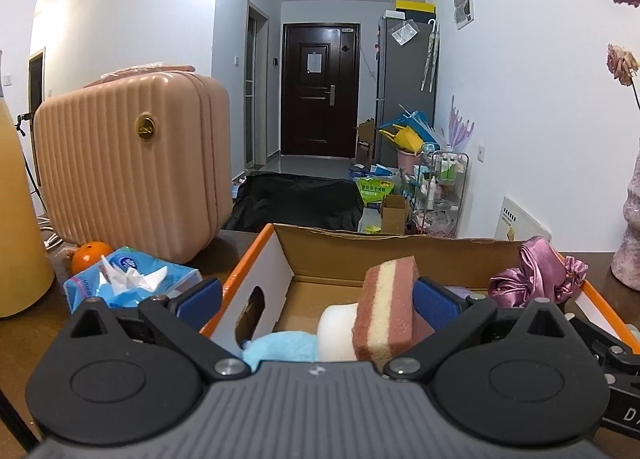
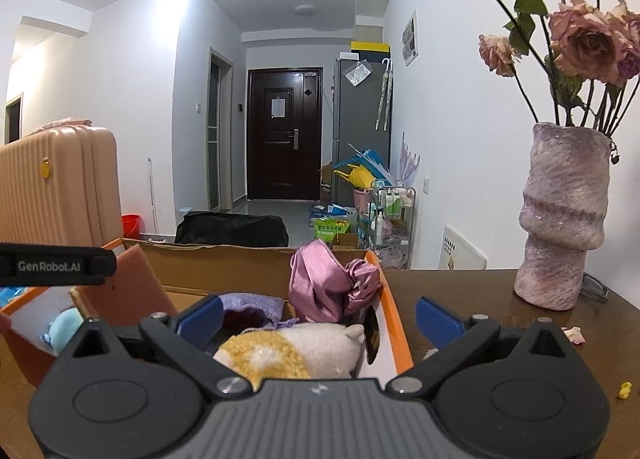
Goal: Organize soft objects
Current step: 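Withdraw both tools from the box back toward the table items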
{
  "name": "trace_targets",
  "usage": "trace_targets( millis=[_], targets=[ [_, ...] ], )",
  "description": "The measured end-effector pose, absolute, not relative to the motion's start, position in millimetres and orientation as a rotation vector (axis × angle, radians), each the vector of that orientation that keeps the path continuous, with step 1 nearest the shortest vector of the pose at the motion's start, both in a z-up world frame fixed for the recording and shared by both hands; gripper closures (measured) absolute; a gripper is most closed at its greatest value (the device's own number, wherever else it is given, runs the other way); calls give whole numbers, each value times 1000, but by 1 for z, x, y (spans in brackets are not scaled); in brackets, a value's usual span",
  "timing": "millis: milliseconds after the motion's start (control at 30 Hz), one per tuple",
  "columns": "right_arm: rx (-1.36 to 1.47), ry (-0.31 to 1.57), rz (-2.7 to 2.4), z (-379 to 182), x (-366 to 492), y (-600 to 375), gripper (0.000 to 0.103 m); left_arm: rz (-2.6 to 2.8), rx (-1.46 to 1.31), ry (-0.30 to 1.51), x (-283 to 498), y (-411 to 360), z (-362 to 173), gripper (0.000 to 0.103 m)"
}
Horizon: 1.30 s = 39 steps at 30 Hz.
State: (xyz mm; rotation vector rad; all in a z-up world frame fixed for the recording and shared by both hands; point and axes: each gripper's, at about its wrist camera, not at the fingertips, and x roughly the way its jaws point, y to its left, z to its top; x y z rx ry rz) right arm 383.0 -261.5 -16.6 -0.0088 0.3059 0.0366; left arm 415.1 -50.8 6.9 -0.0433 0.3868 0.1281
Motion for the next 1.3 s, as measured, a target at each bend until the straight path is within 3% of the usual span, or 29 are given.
trace_targets(
  millis=[833,1300],
  targets=[
    [-17,254,69,-9,306,-265,0,78,-134,337,334,-17,60,0],
    [-51,260,83,-12,256,-265,0,53,-17,332,288,-15,48,0]
  ],
)
